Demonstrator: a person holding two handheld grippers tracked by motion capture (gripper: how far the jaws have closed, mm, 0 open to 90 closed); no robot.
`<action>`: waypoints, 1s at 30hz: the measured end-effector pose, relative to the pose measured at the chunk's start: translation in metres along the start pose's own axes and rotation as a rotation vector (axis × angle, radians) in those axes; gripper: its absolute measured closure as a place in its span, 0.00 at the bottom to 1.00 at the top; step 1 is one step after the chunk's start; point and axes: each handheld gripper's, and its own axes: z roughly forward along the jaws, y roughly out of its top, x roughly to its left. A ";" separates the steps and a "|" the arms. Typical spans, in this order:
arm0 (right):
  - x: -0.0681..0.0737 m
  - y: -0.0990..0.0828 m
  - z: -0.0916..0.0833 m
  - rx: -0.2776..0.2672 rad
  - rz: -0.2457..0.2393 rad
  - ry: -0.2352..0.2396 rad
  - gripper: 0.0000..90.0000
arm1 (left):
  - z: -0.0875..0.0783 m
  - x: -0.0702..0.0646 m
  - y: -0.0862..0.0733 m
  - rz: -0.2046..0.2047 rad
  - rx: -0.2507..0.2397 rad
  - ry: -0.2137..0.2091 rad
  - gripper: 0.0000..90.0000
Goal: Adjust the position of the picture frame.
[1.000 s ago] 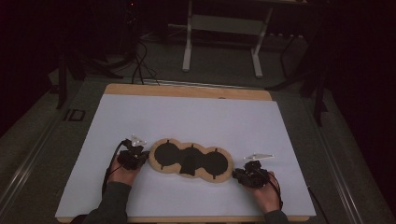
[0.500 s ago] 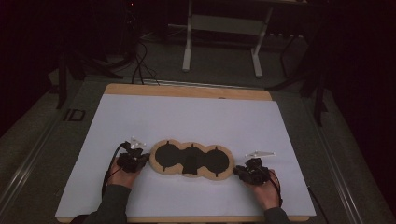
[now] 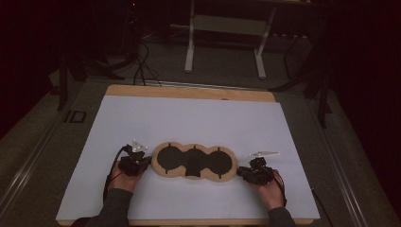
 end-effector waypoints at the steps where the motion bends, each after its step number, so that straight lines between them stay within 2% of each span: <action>1: 0.000 0.000 0.000 -0.002 0.001 -0.003 0.86 | 0.000 0.000 0.000 0.000 0.000 0.000 1.00; 30: -0.009 0.007 0.007 -0.036 0.032 -0.020 0.94 | 0.004 -0.005 0.003 0.005 -0.017 0.011 1.00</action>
